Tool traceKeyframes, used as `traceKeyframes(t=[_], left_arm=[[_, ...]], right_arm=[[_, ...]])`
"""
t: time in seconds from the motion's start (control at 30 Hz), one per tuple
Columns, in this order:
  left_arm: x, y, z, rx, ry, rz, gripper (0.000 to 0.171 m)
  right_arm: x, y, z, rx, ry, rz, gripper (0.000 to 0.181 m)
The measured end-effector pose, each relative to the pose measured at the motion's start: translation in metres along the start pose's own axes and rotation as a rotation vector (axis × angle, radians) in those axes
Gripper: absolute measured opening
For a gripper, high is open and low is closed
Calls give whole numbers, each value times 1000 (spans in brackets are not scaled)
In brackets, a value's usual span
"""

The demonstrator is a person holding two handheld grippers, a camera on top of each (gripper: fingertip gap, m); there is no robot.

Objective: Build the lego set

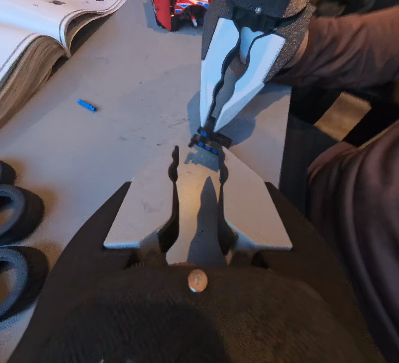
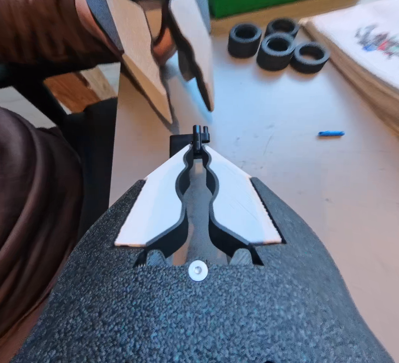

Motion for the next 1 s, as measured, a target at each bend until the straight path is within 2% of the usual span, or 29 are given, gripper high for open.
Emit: traceKeyframes(t=[0.13, 0.33, 0.37, 0.4, 0.5, 0.7, 0.83, 0.87, 0.93, 1.0], left_arm=[[-9, -3, 0, -31, 93, -89, 34], [-14, -13, 4, -46, 156, -183, 34], [-14, -13, 4, -48, 157, -182, 30], [-14, -11, 3, -57, 150, -173, 19], [-16, -6, 3, -82, 108, -161, 10], [-13, -7, 2, -62, 92, -114, 8], [-12, -8, 2, -48, 113, -145, 8], [-12, -9, 2, -45, 119, -150, 8], [-10, -10, 1, -33, 149, -154, 6], [-8, -11, 0, -33, 187, -158, 5]], right_arm=[[8, 15, 9, -142, 88, -97, 7], [29, 15, 16, -140, 274, -267, 7], [32, 15, 17, -145, 299, -280, 7], [34, 16, 17, -161, 308, -277, 7], [33, 18, 17, -203, 239, -227, 9], [20, 16, 13, -265, 31, -88, 13], [16, 17, 11, -268, 29, -39, 13], [16, 17, 11, -263, 54, -62, 17], [14, 18, 12, -251, 86, -162, 47], [12, 18, 12, -233, 93, -197, 52]])
Point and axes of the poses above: each gripper's, where its closed fingertips meet, y back along the fingers, z out of its top, x = y × z across the jaws, the point moved 10 cm from there along y, back along the fingers, and after that the axes turned 4 degrees about -z, right-handed, at the moved point
